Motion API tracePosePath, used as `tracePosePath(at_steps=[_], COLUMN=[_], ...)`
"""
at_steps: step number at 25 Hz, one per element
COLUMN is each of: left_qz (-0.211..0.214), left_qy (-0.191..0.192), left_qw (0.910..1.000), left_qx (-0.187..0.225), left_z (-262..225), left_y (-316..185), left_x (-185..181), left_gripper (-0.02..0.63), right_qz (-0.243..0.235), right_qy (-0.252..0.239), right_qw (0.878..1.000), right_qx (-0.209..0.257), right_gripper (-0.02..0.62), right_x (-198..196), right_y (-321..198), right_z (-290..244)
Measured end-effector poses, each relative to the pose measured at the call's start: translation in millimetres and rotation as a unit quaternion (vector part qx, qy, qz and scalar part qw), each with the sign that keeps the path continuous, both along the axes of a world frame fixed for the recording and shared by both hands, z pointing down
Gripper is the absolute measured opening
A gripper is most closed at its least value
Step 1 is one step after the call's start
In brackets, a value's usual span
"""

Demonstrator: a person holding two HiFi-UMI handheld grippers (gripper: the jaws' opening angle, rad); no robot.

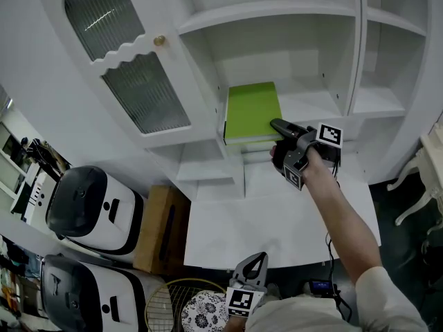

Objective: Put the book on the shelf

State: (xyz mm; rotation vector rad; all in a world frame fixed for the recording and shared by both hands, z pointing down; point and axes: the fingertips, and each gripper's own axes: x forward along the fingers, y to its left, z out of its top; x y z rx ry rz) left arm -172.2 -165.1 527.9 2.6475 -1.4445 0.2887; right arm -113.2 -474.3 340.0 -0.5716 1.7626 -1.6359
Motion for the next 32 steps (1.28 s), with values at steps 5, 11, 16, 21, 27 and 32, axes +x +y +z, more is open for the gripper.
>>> tracePosePath(at_steps=[5, 11, 16, 21, 27, 32], left_qz=[-0.002, -0.003, 0.002, 0.000, -0.011, -0.012], left_qy=[0.001, 0.003, 0.001, 0.001, -0.001, -0.001], left_qw=[1.0000, 0.9999, 0.9999, 1.0000, 0.9999, 0.9999], left_qx=[-0.005, -0.010, -0.011, -0.007, -0.012, -0.013], left_z=[4, 7, 8, 5, 10, 10], left_y=[-1, -2, -1, 0, 3, 3], left_x=[-3, -4, -1, -1, -9, -10], left_gripper=[0.003, 0.003, 0.003, 0.003, 0.003, 0.003], right_qz=[0.009, 0.014, 0.011, 0.019, 0.036, 0.031], right_qy=[-0.002, -0.016, -0.020, -0.023, -0.012, -0.020], right_qw=[1.000, 1.000, 1.000, 0.999, 0.999, 0.999], right_qx=[0.002, 0.002, 0.010, 0.031, 0.039, 0.032], right_gripper=[0.160, 0.160, 0.163, 0.163, 0.245, 0.256], right_x=[-5, -7, -8, -6, -5, -6], right_y=[-14, -17, -17, -16, -14, -13], right_z=[0, -1, -1, -4, -2, 2])
